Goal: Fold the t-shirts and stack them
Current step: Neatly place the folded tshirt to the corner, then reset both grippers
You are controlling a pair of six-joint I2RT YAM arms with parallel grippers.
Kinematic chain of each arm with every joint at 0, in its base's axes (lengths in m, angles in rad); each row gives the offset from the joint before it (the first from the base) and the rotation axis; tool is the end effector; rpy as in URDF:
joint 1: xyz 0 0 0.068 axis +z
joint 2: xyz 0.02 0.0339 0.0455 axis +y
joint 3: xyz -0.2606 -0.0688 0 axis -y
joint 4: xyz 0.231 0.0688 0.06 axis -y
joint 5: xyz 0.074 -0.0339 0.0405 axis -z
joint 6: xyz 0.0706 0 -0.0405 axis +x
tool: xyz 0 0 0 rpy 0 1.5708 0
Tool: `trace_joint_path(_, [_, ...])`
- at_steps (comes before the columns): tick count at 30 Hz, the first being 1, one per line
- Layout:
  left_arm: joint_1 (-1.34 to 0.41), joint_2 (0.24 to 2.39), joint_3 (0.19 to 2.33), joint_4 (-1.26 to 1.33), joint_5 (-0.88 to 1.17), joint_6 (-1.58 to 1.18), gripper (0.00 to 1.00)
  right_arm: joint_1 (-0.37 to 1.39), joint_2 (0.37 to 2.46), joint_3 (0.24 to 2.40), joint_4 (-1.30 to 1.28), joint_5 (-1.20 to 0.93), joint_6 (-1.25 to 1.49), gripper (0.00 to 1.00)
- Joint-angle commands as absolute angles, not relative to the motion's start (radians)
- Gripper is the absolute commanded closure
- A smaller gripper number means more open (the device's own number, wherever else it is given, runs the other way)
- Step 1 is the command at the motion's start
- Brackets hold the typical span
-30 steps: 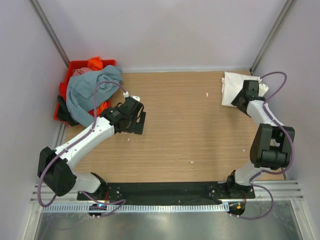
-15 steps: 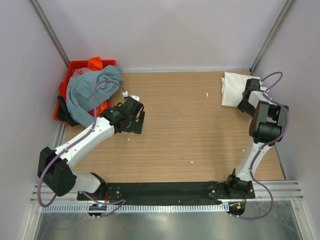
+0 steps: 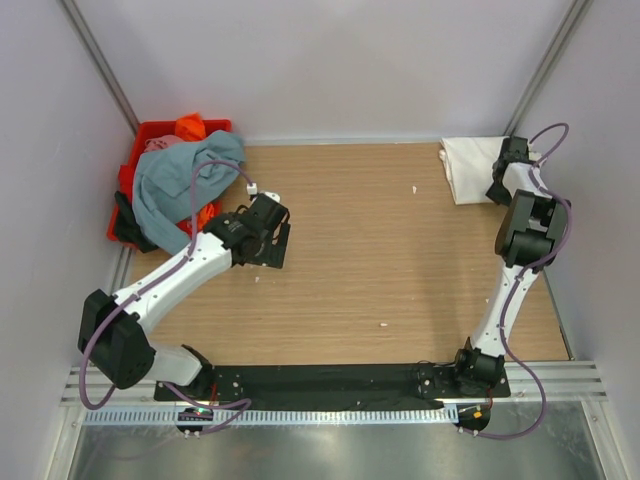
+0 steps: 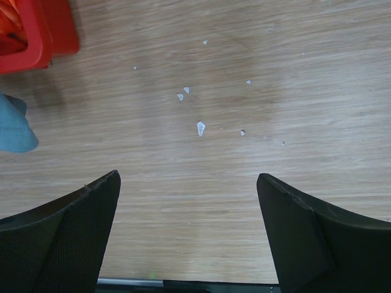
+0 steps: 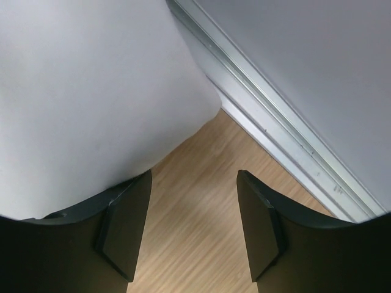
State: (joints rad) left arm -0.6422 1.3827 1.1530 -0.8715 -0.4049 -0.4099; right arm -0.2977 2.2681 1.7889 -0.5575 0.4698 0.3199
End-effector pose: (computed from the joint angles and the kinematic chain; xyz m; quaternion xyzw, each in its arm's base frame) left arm 0.2350 -0.1411 0.2515 0.0639 0.9517 0.0547 0.2953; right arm 0.4588 -0.1742 0.1421 0.3436 0.8750 -0.2216 0.2591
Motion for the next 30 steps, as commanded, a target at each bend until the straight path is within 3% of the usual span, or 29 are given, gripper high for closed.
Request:
trace_joint_path(1, [-0.646,1.385,1.161,-0.864,-0.437,-0.407,0.07,-0.299,2.301,1.881,-0.575,0.474,0.305,0.36])
trace_joint_path(13, [-0.646,1.394,1.163,-0.87,-0.451,-0.407,0.07,-0.298,2.324,1.882,-0.549,0.334,0.336,0.36])
trace_joint_path(19, [-0.646,1.373,1.16,-0.871,-0.463,-0.41,0.07,-0.296,2.228,1.798,-0.566,0.288,0.325,0.32])
trace_joint_path(26, [-0.646,1.328,1.155,-0.864,-0.468,-0.411,0.07,-0.281,1.863,1.486,-0.558,0.377,0.324,0.24])
trace_joint_path(30, [-0.646,1.307,1.155,-0.858,-0.468,-0.411,0.07,-0.16,1.634,1.355,-0.561,0.377,0.321,0.2])
